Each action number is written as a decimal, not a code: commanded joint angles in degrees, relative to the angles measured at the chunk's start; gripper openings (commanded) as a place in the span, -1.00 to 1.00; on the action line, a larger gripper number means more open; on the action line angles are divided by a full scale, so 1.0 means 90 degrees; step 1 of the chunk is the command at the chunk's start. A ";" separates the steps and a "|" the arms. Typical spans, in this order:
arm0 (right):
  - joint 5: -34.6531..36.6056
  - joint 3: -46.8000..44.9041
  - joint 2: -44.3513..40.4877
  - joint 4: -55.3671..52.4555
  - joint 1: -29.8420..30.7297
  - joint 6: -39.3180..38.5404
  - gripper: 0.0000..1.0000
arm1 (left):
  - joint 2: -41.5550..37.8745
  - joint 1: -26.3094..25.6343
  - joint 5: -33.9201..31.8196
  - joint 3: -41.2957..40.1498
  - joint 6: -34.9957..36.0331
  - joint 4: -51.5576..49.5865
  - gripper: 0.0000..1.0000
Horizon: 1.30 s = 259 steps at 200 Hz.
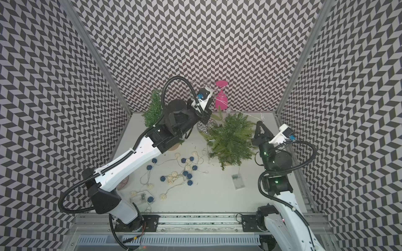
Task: Wrap string light around the christmas tree
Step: Wrap the light string around the Christmas tree.
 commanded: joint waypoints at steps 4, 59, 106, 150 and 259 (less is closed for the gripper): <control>0.0115 -0.0059 0.0061 0.0468 -0.0065 0.0051 -1.00 | -0.0374 0.0046 -0.0440 -0.0152 0.0208 -0.0003 -1.00; 0.0059 -0.0153 0.0199 0.0605 -0.0080 -0.0184 -1.00 | -0.0762 0.0034 -0.1704 -0.0092 0.0285 -0.0350 -1.00; -0.0061 -0.0339 0.0034 0.0678 -0.0081 -0.0358 -1.00 | -0.1112 -0.0084 -0.1783 -0.0334 0.0306 -0.0341 -1.00; -0.0216 -0.0405 0.0021 0.0726 -0.0083 -0.0553 -1.00 | -0.0913 -0.0052 -0.2483 -0.0040 0.0116 -0.0949 -1.00; -0.0845 0.0065 -0.0104 0.0064 -0.0078 -0.1281 -1.00 | -0.3019 -0.0417 -0.2093 -0.1833 -0.1826 -0.1306 -1.00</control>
